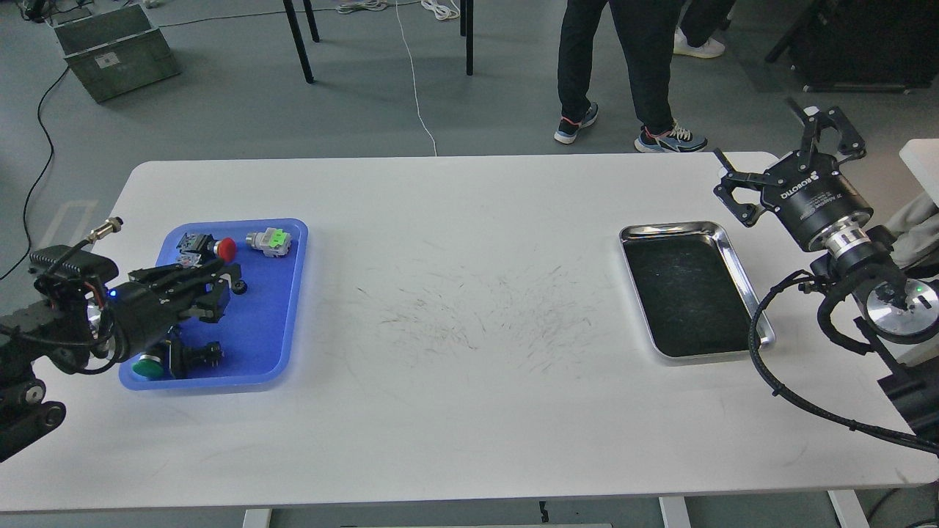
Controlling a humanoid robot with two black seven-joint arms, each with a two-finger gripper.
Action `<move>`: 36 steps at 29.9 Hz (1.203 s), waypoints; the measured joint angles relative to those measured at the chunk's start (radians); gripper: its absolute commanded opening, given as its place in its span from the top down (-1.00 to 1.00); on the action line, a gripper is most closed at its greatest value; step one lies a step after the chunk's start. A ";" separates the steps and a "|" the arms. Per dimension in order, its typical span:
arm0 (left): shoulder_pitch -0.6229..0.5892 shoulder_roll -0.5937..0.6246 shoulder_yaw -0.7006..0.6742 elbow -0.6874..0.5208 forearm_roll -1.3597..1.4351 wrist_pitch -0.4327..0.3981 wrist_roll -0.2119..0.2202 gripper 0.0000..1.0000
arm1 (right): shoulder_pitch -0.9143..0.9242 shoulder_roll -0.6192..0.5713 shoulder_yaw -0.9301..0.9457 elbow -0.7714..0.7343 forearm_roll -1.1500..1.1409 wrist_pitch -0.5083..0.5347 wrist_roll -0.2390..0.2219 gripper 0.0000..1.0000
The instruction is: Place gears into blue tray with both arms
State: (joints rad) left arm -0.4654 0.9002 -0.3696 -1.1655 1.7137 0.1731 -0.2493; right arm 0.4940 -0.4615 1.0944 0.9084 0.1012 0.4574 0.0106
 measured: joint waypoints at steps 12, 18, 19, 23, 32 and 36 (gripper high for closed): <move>0.022 -0.085 0.060 0.097 0.008 0.063 -0.001 0.67 | 0.006 0.008 -0.025 0.010 0.000 -0.004 0.001 -0.94; 0.029 -0.096 0.062 0.135 0.008 0.067 -0.005 0.26 | 0.006 0.002 -0.037 0.012 0.000 0.000 0.000 -0.94; 0.030 -0.102 0.062 0.143 0.008 0.069 -0.006 0.18 | 0.006 0.002 -0.037 0.012 0.000 0.000 0.000 -0.94; 0.031 -0.114 0.061 0.161 0.006 0.084 -0.010 -0.69 | 0.006 0.001 -0.037 0.012 0.000 0.001 0.000 -0.94; 0.005 -0.113 0.039 0.165 -0.014 0.129 -0.021 -0.95 | 0.008 0.006 -0.037 0.011 0.000 -0.001 0.000 -0.94; -0.058 -0.105 -0.009 0.155 -0.089 0.138 -0.023 -0.95 | 0.013 0.009 -0.036 0.011 0.000 -0.003 0.000 -0.96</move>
State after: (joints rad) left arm -0.5231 0.7957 -0.3781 -1.0105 1.6245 0.3111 -0.2722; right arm 0.5065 -0.4520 1.0584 0.9189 0.1012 0.4542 0.0107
